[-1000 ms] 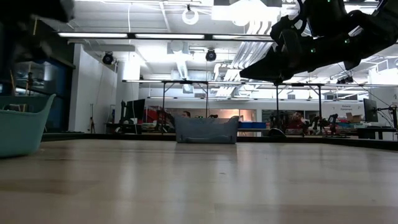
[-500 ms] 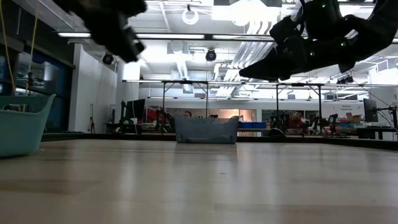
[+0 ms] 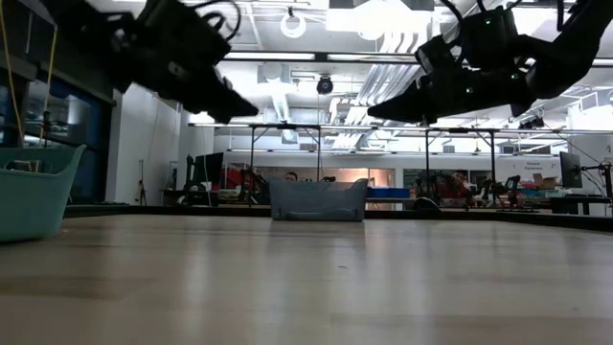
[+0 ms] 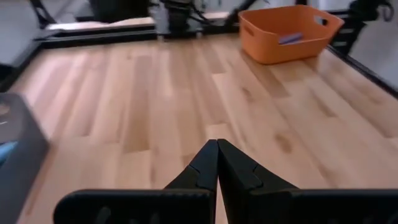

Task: Sort silverware by color (type)
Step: Return to Home Position

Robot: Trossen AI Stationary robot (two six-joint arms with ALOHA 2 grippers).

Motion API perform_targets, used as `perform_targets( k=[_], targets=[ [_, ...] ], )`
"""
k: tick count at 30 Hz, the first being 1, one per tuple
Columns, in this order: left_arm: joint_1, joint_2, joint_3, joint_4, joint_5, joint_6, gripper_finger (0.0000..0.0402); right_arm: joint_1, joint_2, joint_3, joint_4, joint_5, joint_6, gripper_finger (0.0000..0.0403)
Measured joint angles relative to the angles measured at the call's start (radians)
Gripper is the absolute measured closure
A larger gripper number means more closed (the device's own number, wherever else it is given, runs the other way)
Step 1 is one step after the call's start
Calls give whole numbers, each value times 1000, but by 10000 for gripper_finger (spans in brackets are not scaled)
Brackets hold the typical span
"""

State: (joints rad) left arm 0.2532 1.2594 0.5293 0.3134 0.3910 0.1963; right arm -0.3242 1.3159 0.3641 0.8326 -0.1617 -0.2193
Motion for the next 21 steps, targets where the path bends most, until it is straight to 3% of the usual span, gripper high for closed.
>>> perform_targets(
  k=[5,9,17,21],
  targets=[
    [66,-1,-131,162,9,-20,402,41,-30,-5,-34,42,-37,403],
    [97,-24,-218,287,80,-57,401,43,-94,-66,-44,50,-36,403],
    [156,-159,-307,333,102,-90,401,43,-402,-258,-54,34,32,403],
    [171,-237,-349,337,99,-107,401,43,-558,-295,-180,33,57,403]
  ],
)
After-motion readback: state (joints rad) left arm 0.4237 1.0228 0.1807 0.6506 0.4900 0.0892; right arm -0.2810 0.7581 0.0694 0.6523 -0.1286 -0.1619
